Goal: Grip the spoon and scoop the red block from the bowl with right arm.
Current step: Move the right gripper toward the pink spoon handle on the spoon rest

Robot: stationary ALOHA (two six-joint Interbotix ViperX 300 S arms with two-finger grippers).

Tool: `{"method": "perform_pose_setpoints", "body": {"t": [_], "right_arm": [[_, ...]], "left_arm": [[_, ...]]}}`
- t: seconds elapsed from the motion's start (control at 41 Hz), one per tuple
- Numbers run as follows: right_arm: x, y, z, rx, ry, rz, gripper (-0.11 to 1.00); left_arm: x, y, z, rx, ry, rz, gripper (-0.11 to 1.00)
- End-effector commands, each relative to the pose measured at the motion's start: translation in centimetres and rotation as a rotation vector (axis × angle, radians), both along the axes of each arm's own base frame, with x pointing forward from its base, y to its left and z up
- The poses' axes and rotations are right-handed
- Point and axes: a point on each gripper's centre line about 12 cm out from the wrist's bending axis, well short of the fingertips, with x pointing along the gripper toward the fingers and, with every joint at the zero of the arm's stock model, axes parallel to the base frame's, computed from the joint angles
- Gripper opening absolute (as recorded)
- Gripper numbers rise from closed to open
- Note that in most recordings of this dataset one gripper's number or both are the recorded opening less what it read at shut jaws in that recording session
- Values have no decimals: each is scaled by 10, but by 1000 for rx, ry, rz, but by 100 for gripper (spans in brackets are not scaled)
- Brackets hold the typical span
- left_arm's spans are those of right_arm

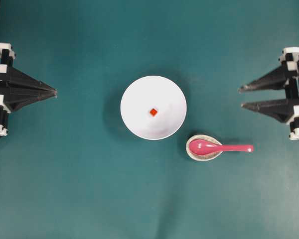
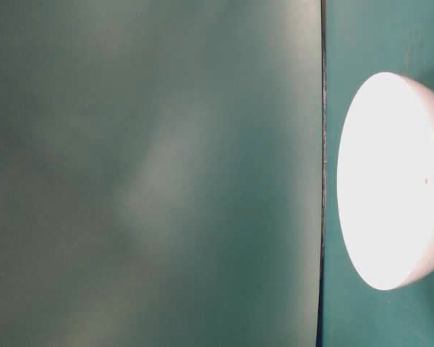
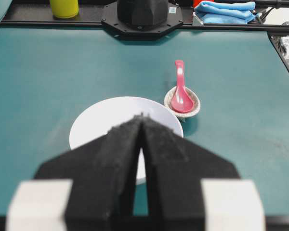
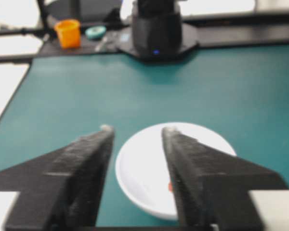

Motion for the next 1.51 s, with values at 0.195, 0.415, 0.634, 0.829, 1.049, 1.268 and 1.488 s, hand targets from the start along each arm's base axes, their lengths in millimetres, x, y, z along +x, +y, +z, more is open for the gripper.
{"method": "perform_pose_setpoints", "body": {"t": [0.195,0.415,0.634,0.829,1.049,1.268,1.488], "right_arm": [[4,15,-36,69,34,43,49],[-13,28,-84,172,32,44,49],[-23,43,-122,203,120,24,49],[-18,60,-151,173,235,-5,49],[-16,70,-174,132,298,-67,49],[-15,73,-190,93,349,-85,49],[-16,72,-193,75,354,-90,49]], "left_arm": [[2,0,12,3,-34,1,0],[2,0,11,6,-32,1,0],[3,0,10,14,-26,1,0],[2,0,10,15,-26,-1,0],[2,0,10,17,-25,1,0],[3,0,9,20,-18,1,0],[3,0,7,20,-12,-1,0]]}}
